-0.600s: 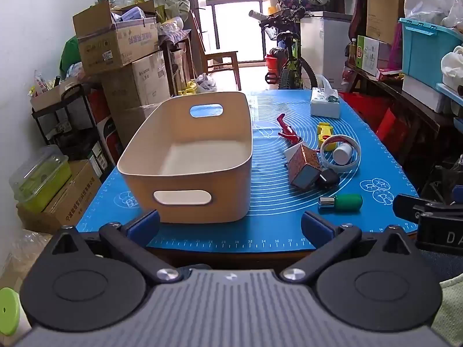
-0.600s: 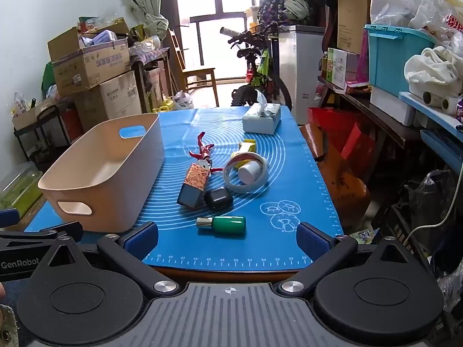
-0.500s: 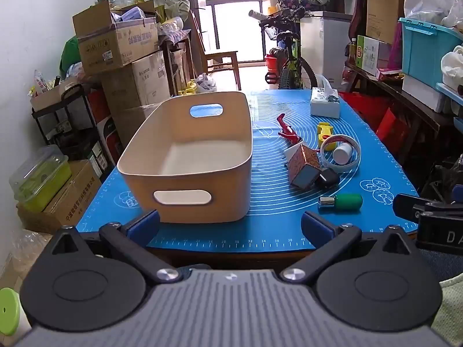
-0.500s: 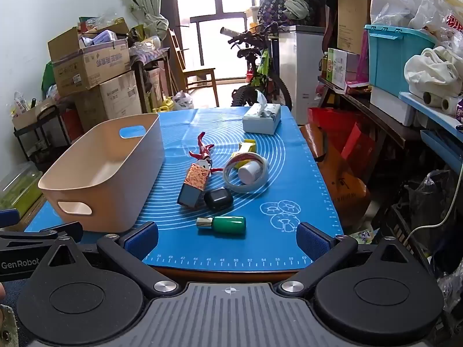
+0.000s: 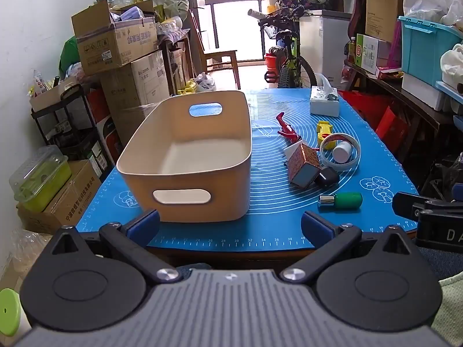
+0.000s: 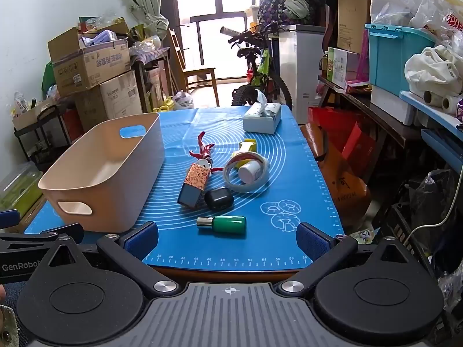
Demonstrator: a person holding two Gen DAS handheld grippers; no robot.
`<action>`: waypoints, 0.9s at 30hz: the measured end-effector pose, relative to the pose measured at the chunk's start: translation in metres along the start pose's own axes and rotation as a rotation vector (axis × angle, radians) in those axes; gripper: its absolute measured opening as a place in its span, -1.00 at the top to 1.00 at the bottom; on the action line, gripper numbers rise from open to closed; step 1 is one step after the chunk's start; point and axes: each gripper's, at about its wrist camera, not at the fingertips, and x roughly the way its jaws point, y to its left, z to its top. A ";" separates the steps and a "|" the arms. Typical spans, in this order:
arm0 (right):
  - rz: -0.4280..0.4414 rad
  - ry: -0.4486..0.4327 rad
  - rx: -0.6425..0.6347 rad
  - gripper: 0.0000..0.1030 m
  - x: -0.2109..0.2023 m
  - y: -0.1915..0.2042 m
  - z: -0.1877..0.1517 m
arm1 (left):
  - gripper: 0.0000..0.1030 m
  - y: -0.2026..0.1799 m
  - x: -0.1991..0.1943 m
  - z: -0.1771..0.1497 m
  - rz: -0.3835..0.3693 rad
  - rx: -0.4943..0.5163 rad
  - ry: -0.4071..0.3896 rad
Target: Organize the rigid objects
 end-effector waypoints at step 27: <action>0.000 0.004 0.002 -0.95 0.001 -0.001 0.000 | -0.99 -0.004 0.001 0.000 -0.003 0.001 -0.001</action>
